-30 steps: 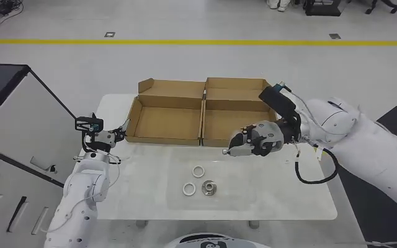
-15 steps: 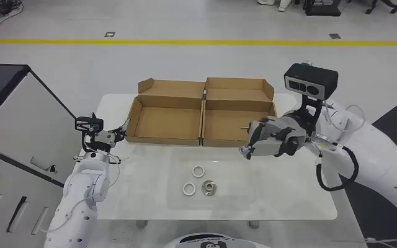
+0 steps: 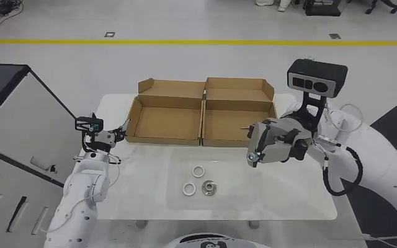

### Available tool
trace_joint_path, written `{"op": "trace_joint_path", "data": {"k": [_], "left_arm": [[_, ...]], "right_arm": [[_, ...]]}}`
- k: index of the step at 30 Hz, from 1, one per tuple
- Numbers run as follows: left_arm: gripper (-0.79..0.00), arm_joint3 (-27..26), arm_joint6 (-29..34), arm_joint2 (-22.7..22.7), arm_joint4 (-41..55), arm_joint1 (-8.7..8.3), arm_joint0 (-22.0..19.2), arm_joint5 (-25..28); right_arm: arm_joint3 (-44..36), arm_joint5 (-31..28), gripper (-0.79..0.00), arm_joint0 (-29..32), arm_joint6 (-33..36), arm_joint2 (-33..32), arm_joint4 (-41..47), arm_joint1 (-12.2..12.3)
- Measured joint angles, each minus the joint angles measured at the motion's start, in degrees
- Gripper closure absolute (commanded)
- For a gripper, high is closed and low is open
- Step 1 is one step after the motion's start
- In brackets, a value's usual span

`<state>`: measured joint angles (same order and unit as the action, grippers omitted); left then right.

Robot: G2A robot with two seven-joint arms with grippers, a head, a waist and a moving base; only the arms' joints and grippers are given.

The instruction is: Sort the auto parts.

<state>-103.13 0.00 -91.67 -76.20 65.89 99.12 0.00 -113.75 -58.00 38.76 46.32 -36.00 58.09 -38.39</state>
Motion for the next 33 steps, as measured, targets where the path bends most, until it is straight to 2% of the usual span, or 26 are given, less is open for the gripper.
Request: {"op": "trace_joint_path", "data": {"k": [9, 12, 16, 22, 29, 33], "left_arm": [[-0.785, 0.00, 0.00, 0.00, 0.00, 0.00, 0.00, 0.00], [-0.785, 0.00, 0.00, 0.00, 0.00, 0.00, 0.00, 0.00], [-0.785, 0.00, 0.00, 0.00, 0.00, 0.00, 0.00, 0.00], [-0.785, 0.00, 0.00, 0.00, 0.00, 0.00, 0.00, 0.00], [-0.785, 0.00, 0.00, 0.00, 0.00, 0.00, 0.00, 0.00], [-0.785, 0.00, 0.00, 0.00, 0.00, 0.00, 0.00, 0.00]], "right_arm": [[-0.07, 0.06, 0.000, 0.05, -0.06, -0.04, -0.04, 0.00], [-1.79, 0.27, 0.000, 1.36, -2.11, -0.94, 0.05, -0.34], [-3.83, -0.02, 0.000, 3.85, -2.63, -3.27, 3.40, -1.14], [-5.35, 0.00, 0.000, 8.41, 0.02, -8.33, 8.51, -2.47], [-6.53, 0.33, 0.000, 12.56, 0.28, -12.05, 7.42, -3.64], [-4.97, 2.66, 0.000, 13.61, 2.63, -13.83, 5.48, -3.86]]}}
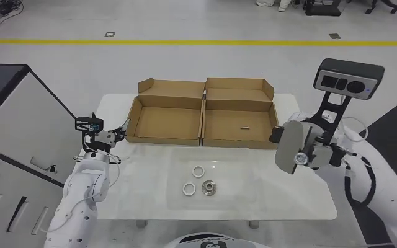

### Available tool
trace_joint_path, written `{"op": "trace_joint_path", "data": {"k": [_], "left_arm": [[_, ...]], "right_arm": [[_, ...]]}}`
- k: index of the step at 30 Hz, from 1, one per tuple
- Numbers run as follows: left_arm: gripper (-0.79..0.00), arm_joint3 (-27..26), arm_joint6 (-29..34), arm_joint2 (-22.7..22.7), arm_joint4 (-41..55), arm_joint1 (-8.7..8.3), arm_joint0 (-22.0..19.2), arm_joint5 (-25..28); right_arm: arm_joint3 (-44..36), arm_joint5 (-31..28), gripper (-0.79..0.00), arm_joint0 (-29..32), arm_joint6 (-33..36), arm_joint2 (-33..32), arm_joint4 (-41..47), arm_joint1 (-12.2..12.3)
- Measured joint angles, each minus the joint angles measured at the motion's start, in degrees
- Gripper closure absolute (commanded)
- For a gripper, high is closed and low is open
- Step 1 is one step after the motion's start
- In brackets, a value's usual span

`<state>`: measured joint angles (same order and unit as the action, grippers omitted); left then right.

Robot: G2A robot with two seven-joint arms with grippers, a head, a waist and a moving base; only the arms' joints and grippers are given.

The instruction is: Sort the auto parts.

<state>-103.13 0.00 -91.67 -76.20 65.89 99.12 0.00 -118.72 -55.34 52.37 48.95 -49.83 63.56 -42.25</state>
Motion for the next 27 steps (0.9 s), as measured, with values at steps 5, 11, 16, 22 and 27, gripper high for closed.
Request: {"op": "trace_joint_path", "data": {"k": [5, 11, 16, 22, 27], "left_arm": [[-0.785, 0.00, 0.00, 0.00, 0.00, 0.00, 0.00, 0.00], [-0.785, 0.00, 0.00, 0.00, 0.00, 0.00, 0.00, 0.00], [-0.785, 0.00, 0.00, 0.00, 0.00, 0.00, 0.00, 0.00], [-0.785, 0.00, 0.00, 0.00, 0.00, 0.00, 0.00, 0.00], [-0.785, 0.00, 0.00, 0.00, 0.00, 0.00, 0.00, 0.00]], "right_arm": [[2.10, 5.41, 0.000, 0.69, 4.87, -2.30, -3.46, 0.04], [1.70, 8.48, 0.000, 1.56, 6.00, -4.35, -4.96, -0.41], [0.27, 6.89, 0.000, 2.30, 6.90, -4.04, -1.63, -1.51], [-1.15, 5.65, 0.000, 3.12, 5.66, -3.86, 0.05, -3.03], [-2.19, 4.54, 0.000, 3.84, 4.55, -3.72, 1.22, -4.28]]}}
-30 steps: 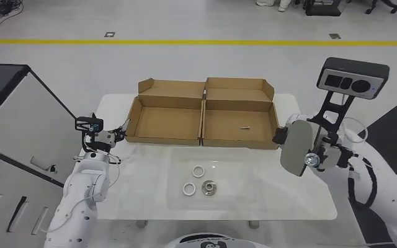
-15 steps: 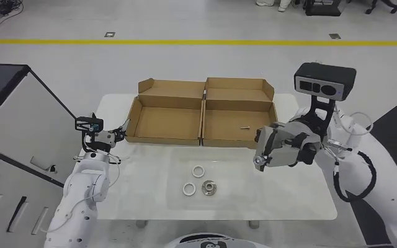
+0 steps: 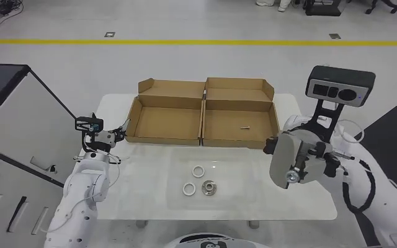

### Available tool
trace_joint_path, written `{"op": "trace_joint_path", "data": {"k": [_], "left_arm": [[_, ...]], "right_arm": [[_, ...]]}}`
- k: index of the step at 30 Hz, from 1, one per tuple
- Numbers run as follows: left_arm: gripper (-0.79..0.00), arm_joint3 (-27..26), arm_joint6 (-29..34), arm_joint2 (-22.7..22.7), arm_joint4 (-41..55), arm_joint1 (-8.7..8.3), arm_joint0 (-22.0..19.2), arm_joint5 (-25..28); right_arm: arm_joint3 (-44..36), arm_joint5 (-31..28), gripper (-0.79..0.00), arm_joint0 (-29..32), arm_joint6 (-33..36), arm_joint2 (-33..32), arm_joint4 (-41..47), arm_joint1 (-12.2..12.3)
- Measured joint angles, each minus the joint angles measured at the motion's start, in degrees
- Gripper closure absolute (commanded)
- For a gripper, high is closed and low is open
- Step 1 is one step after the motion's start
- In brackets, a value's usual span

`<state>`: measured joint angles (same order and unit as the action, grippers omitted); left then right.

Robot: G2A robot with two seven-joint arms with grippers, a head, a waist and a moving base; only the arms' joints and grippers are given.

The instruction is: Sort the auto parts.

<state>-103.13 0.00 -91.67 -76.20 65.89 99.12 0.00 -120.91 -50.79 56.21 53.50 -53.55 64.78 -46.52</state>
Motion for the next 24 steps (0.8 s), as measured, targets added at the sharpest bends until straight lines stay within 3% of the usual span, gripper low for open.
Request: {"op": "trace_joint_path", "data": {"k": [24], "left_arm": [[-0.785, 0.00, 0.00, 0.00, 0.00, 0.00, 0.00, 0.00]], "right_arm": [[-1.75, 0.20, 0.000, 1.39, -2.51, -0.96, -0.99, -0.71]]}}
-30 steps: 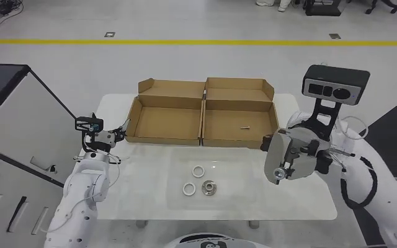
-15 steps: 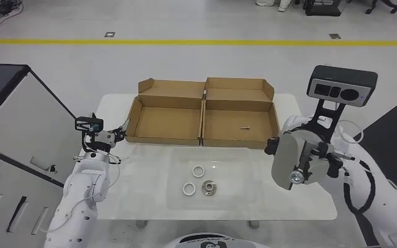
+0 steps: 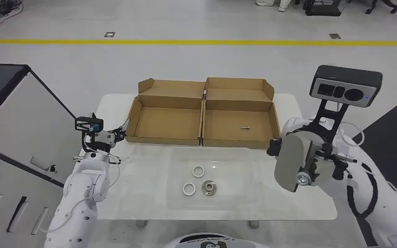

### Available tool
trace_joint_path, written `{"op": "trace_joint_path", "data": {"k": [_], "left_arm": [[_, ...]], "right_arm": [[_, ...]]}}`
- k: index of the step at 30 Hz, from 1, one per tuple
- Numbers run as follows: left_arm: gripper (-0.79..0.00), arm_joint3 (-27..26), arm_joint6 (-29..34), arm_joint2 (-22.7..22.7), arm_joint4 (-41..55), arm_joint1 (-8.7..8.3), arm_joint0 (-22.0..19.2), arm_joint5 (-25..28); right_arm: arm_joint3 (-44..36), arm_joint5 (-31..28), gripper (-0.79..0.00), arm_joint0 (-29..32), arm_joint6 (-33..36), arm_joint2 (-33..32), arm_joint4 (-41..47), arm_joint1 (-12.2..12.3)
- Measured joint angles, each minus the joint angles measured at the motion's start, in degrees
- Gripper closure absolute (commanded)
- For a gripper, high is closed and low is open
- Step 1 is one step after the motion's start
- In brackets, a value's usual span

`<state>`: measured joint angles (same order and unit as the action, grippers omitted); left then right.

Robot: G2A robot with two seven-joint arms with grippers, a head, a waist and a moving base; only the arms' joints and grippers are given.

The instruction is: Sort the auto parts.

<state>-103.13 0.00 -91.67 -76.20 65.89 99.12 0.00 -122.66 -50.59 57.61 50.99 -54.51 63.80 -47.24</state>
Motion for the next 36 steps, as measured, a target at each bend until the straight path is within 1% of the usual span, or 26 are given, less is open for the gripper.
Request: {"op": "trace_joint_path", "data": {"k": [6, 17, 26, 36], "left_arm": [[-0.785, 0.00, 0.00, 0.00, 0.00, 0.00, 0.00, 0.00], [-0.785, 0.00, 0.00, 0.00, 0.00, 0.00, 0.00, 0.00], [-0.785, 0.00, 0.00, 0.00, 0.00, 0.00, 0.00, 0.00], [-0.785, 0.00, 0.00, 0.00, 0.00, 0.00, 0.00, 0.00]], "right_arm": [[-0.91, -0.78, 0.000, 2.64, 1.60, -1.95, 0.62, -0.54], [-3.20, 1.37, 0.000, 5.70, 4.07, -6.59, 2.14, -1.62], [-1.06, 4.62, 0.000, 6.75, 6.99, -8.52, -1.12, -2.54], [-0.81, 7.51, 0.000, 8.35, 4.67, -10.16, -4.06, -3.54]]}}
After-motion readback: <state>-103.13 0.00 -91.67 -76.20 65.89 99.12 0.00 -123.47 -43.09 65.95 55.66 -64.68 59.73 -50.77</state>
